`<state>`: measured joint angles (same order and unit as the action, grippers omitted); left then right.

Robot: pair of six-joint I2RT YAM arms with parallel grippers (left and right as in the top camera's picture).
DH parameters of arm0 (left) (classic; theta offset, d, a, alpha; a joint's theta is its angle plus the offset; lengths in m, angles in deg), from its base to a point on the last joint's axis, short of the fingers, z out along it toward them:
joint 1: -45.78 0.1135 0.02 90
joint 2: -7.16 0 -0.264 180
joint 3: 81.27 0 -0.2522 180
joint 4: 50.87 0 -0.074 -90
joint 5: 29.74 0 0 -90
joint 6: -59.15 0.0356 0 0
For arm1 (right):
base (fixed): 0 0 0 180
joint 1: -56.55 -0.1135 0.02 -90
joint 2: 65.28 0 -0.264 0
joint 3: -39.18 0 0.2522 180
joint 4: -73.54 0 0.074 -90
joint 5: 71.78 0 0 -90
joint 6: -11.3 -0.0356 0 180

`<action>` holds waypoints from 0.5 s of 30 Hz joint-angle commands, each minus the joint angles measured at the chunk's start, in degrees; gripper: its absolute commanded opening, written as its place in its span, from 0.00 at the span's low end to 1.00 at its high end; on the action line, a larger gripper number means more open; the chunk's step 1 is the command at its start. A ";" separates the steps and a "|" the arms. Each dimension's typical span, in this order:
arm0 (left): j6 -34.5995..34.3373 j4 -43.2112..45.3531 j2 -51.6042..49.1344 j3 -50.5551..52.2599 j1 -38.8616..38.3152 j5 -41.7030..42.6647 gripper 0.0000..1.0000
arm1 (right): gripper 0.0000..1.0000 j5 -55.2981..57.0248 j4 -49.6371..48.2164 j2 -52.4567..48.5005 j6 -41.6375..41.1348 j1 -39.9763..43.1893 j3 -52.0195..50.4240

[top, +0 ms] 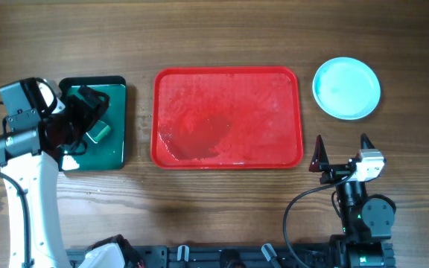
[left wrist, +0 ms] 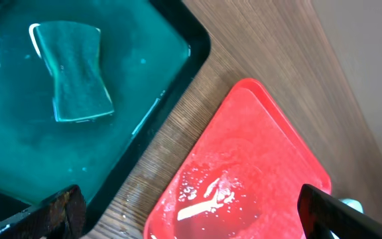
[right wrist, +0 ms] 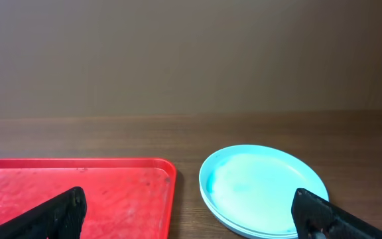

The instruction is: Clean dirty plates on tray and stack at the side

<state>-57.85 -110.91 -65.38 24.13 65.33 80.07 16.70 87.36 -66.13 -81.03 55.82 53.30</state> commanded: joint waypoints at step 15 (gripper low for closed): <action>34.32 20.65 26.36 27.10 -23.67 -2.51 1.00 | 1.00 -1.16 -0.11 0.57 -0.85 0.33 -0.07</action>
<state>-31.12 -94.98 -45.12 45.31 43.21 77.73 16.70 87.33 -66.06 -81.05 55.86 53.30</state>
